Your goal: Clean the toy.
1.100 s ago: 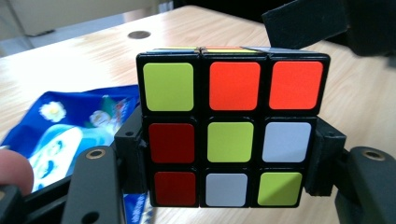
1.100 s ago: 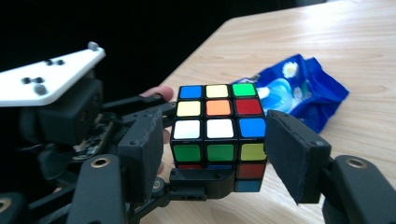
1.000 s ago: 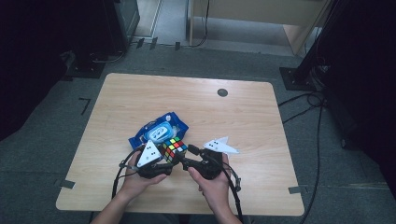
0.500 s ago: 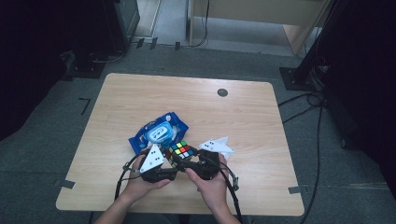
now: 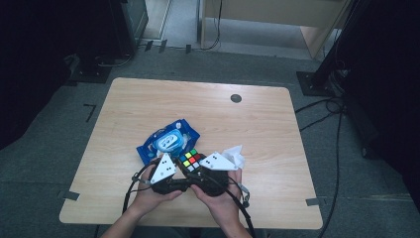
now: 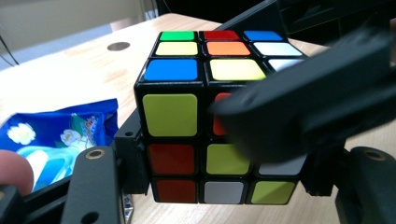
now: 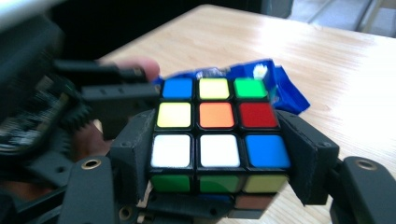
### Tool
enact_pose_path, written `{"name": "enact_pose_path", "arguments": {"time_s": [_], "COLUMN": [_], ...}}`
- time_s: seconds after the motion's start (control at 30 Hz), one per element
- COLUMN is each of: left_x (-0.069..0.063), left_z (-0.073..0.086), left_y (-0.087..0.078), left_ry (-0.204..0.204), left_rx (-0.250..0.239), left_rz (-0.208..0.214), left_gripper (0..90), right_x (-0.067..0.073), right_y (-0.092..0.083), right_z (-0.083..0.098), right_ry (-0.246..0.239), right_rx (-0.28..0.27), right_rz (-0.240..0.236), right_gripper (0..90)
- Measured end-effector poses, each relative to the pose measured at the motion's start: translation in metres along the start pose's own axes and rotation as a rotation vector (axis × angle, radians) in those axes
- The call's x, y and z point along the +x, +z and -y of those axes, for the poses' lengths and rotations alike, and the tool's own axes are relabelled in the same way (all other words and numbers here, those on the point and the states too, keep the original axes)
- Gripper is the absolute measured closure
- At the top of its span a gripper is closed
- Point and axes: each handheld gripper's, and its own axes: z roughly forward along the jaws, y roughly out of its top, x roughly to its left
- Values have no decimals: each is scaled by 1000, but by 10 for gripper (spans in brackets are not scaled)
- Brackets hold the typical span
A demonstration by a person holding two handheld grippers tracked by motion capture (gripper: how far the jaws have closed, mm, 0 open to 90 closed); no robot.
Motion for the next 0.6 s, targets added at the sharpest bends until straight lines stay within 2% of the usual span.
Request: {"name": "enact_pose_path", "arguments": {"time_s": [0.07,0.13,0.17,0.23,0.3,0.33,0.5,0.6], "left_x": [9,22,26,35,42,44,49,47], "left_z": [3,4,3,2,0,0,-3,-5], "left_y": [-1,-5,-8,-14,-20,-23,-29,-29], "left_ry": [-47,-115,-136,-184,-229,-245,-268,-283], "left_rx": [8,-3,-13,-45,-82,-93,-118,-130], "left_rz": [-14,-27,-30,-30,-21,-17,-27,-5], "left_gripper": [341,340,341,341,340,340,340,340], "right_x": [-4,-11,-17,-27,-34,-35,-20,-11], "right_y": [-8,-17,-22,-26,-25,-23,2,14], "right_z": [-3,-6,-8,-9,-5,-2,23,32], "right_ry": [35,61,83,120,135,135,21,16], "right_rx": [-53,-111,-135,-149,-150,-134,-47,-37], "right_rz": [-8,13,13,18,29,21,-17,-60], "right_gripper": [312,307,301,285,288,283,283,298]}}
